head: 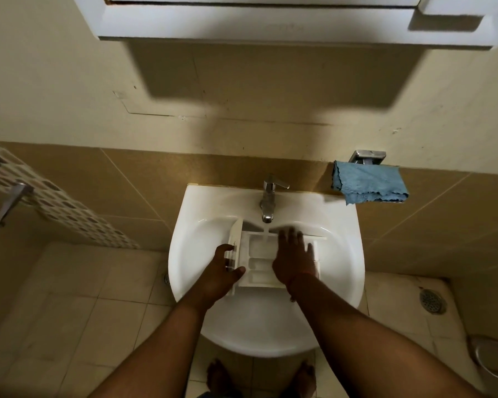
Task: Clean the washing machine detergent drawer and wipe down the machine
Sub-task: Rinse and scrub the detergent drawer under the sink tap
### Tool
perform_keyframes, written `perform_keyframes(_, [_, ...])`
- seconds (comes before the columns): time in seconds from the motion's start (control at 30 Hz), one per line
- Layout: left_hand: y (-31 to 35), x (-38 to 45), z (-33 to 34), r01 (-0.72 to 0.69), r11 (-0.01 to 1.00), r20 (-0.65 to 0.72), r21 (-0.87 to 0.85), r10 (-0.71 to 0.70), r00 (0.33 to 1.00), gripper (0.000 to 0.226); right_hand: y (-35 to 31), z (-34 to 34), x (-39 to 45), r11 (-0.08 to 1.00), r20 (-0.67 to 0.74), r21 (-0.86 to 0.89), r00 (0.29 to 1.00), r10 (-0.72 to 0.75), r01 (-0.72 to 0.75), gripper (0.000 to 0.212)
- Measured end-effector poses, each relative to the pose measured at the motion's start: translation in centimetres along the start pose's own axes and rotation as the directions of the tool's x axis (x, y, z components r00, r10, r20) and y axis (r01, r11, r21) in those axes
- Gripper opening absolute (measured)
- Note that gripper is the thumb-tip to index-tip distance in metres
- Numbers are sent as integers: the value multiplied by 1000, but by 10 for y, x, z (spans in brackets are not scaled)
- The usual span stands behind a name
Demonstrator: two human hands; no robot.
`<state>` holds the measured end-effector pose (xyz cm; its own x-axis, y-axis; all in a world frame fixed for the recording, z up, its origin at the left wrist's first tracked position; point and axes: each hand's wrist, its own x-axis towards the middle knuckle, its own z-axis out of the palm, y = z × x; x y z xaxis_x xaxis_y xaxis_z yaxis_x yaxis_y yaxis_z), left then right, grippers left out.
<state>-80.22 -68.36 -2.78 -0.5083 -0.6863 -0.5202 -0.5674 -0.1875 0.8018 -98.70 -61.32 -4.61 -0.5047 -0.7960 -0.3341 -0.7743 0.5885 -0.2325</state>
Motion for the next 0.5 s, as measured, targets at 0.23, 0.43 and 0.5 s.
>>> perform_keyframes(0.23, [3,-3,0,-32,999,-13,-41,32,999,52,-45,13,-10,898,70,-85,901,-427,432,81])
perform_keyframes(0.43, [5,-5,0,-21,998,-20,-57,20,1000,55,-20,24,-26,837,52,-146,849,-526,527,74])
perform_keyframes(0.5, [6,-4,-1,-18,1000,-26,-26,17,1000,57,-30,19,-21,884,42,-99,890,-455,456,75])
